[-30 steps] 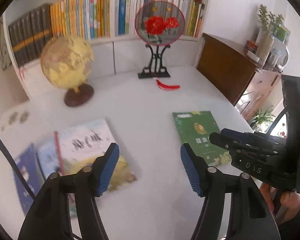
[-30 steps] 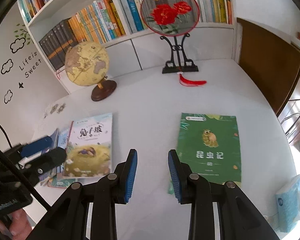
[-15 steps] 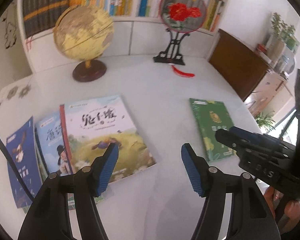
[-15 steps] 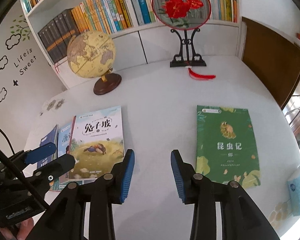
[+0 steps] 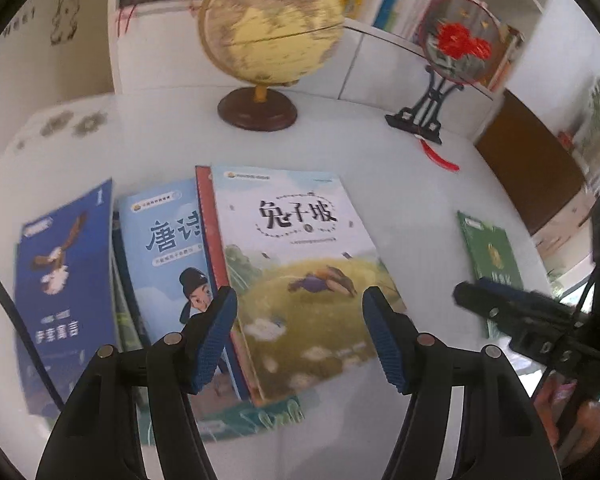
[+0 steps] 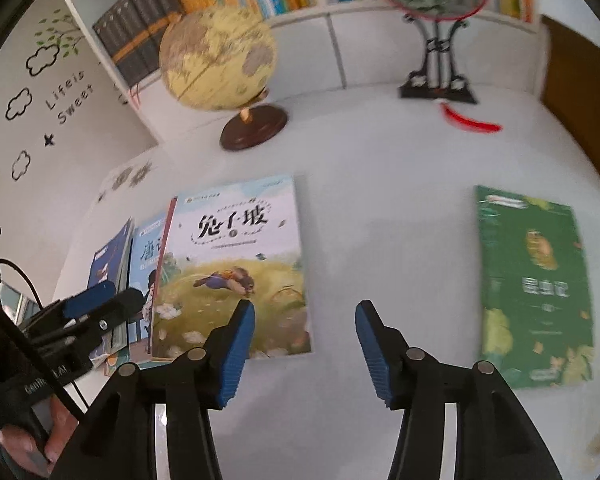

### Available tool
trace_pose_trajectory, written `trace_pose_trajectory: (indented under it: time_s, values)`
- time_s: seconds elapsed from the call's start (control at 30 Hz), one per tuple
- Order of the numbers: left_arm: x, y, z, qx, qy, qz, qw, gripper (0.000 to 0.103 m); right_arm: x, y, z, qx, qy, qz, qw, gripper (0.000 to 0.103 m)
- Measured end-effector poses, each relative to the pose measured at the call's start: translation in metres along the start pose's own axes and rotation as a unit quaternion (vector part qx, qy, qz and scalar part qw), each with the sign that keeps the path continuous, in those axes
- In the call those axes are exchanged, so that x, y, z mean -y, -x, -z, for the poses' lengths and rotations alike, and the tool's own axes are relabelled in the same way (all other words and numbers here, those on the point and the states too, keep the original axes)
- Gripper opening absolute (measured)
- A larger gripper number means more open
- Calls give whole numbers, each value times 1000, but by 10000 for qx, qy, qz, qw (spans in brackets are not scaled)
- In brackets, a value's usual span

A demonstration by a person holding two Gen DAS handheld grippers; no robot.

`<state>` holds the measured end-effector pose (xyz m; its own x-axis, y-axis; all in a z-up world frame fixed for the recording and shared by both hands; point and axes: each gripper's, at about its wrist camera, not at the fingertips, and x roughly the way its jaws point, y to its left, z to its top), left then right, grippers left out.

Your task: Organize books

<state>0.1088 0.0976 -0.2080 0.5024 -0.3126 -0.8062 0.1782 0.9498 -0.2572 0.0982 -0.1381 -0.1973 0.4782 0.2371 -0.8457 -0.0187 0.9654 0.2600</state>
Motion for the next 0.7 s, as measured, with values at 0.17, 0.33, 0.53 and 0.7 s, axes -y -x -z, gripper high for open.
trace_pose_trajectory:
  time_s: [0.17, 0.33, 0.53, 0.7]
  values:
    - [-27, -26, -8, -79, 290, 120, 9995, 63, -4, -44, -9, -287, -2, -165, 9995, 51]
    - [-39, -41, -14, -143, 395, 198, 9989, 63, -6, -73, -21, -506, -64, -299, 9983, 51]
    - [-44, -55, -23, -227, 420, 326, 9983, 63, -10, -96, -31, -633, 27, -243, 9977, 51]
    - [-42, -58, -25, -256, 315, 332, 9986, 63, -7, -106, -33, -717, 1, -224, 9972, 51]
